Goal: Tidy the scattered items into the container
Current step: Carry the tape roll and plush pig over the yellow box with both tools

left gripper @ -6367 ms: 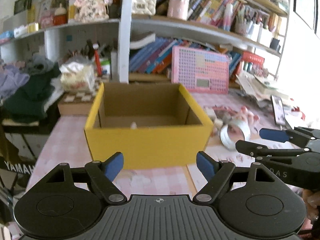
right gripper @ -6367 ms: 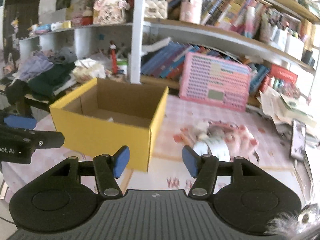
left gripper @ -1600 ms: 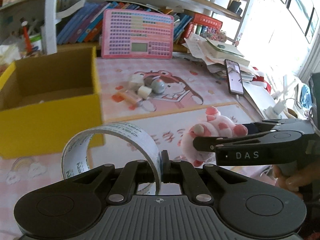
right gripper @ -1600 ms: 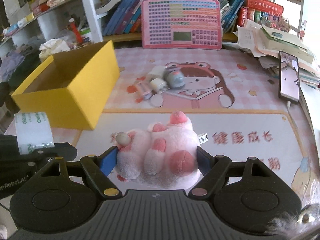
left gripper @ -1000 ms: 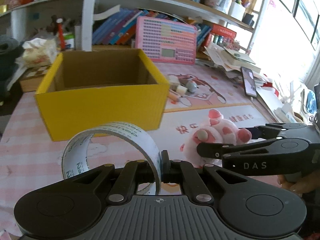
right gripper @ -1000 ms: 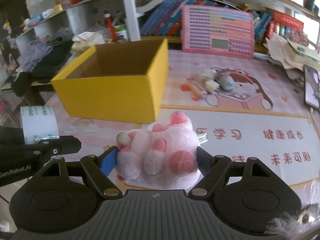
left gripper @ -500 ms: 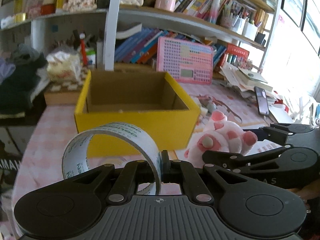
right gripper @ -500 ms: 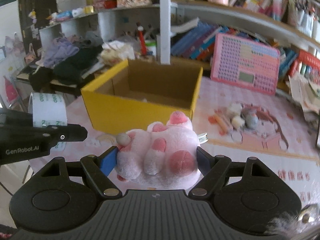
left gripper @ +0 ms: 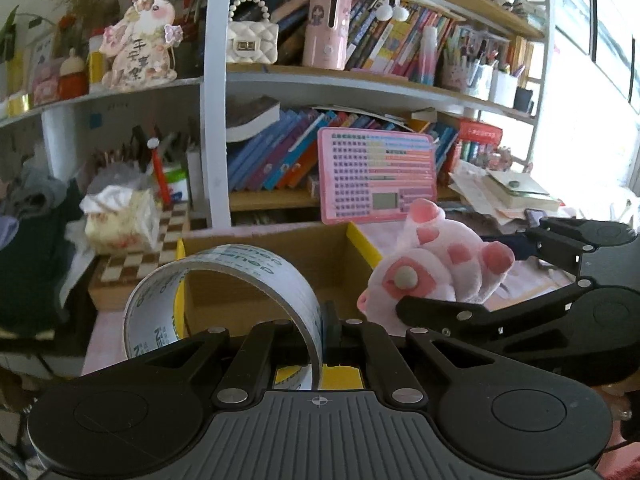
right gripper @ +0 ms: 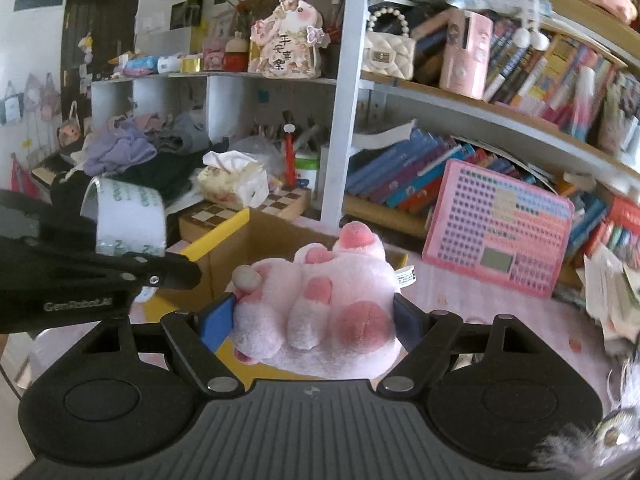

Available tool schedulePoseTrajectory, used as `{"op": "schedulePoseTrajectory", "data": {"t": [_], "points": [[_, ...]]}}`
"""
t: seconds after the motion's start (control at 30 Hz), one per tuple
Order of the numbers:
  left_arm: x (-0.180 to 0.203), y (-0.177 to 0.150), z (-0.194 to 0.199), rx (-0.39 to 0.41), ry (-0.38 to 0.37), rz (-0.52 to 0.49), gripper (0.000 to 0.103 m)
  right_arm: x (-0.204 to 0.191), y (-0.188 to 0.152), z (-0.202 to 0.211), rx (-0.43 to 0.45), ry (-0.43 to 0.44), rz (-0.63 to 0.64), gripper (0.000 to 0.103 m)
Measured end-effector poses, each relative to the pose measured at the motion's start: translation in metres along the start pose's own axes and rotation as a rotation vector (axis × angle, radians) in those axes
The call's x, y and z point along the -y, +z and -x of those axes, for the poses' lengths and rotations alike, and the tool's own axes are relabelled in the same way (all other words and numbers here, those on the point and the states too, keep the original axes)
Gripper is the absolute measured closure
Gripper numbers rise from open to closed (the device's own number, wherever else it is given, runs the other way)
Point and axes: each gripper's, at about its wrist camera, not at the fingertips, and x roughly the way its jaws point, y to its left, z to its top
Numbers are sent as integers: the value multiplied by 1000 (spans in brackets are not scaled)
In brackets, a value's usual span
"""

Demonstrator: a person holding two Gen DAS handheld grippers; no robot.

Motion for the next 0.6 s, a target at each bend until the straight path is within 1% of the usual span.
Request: {"op": "schedulePoseTrajectory", "data": {"t": [0.07, 0.17, 0.27, 0.37, 0.5, 0.6], "points": [[-4, 8, -16, -18, 11, 11, 100, 4, 6, -19, -11, 11, 23, 23], [-16, 20, -42, -59, 4, 48, 99, 11, 12, -52, -54, 35, 64, 23], [-22, 31, -69, -107, 6, 45, 99, 13, 15, -88, -127, 74, 136, 23], [-27, 36, -97, -164, 5, 56, 99, 9, 11, -115, -195, 117, 215, 23], [-33, 32, -133, -246, 9, 83, 99, 3, 2, -136, -258, 164, 279, 23], [-38, 27, -154, -293, 20, 102, 99, 5, 2, -144, -279, 190, 263, 22]]}}
